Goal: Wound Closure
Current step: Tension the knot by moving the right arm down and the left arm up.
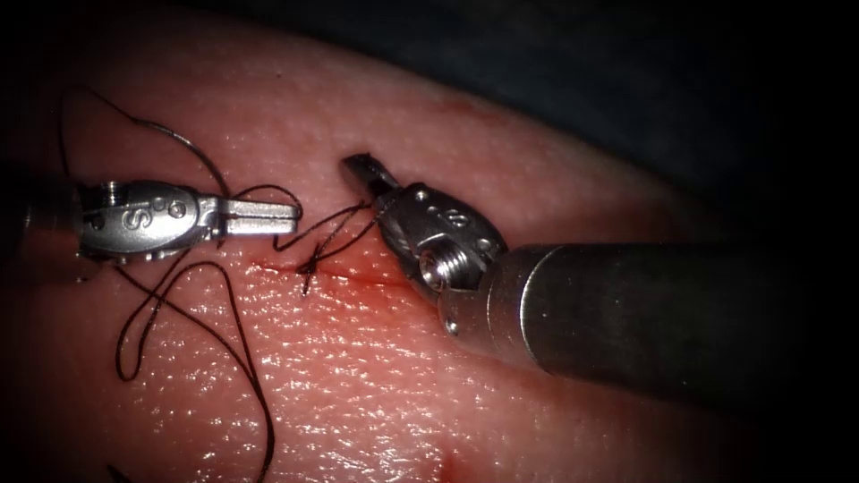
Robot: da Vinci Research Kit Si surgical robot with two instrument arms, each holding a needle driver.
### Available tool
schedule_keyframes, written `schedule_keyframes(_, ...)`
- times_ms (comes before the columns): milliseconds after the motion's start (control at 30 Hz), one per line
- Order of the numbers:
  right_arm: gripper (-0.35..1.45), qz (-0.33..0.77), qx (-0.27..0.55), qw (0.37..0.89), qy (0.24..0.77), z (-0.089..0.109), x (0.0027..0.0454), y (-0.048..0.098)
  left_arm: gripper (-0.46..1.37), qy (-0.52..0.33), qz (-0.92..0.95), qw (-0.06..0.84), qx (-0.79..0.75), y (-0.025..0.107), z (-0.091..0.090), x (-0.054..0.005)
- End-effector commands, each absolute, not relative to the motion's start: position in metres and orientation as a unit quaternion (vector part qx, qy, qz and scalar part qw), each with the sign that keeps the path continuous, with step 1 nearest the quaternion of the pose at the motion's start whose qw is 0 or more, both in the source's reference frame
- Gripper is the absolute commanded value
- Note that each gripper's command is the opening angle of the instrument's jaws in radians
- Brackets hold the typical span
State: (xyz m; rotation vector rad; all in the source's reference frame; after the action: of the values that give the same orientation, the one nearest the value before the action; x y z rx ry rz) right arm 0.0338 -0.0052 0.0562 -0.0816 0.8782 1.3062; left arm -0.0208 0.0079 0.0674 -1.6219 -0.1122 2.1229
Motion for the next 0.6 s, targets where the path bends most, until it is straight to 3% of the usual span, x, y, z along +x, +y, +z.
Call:
schedule_keyframes(33,-0.35,0.585,-0.039,0.706,0.397,0.0561,0.0338,-0.0053,-0.35,-0.043,0.773,0.231,-0.59,0.0083,0.0677,-0.0208)
schedule_keyframes(600,-0.35,0.566,-0.026,0.709,0.42,0.0535,0.0343,-0.0088,-0.35,-0.01,0.778,0.247,-0.578,0.0164,0.0702,-0.0217)
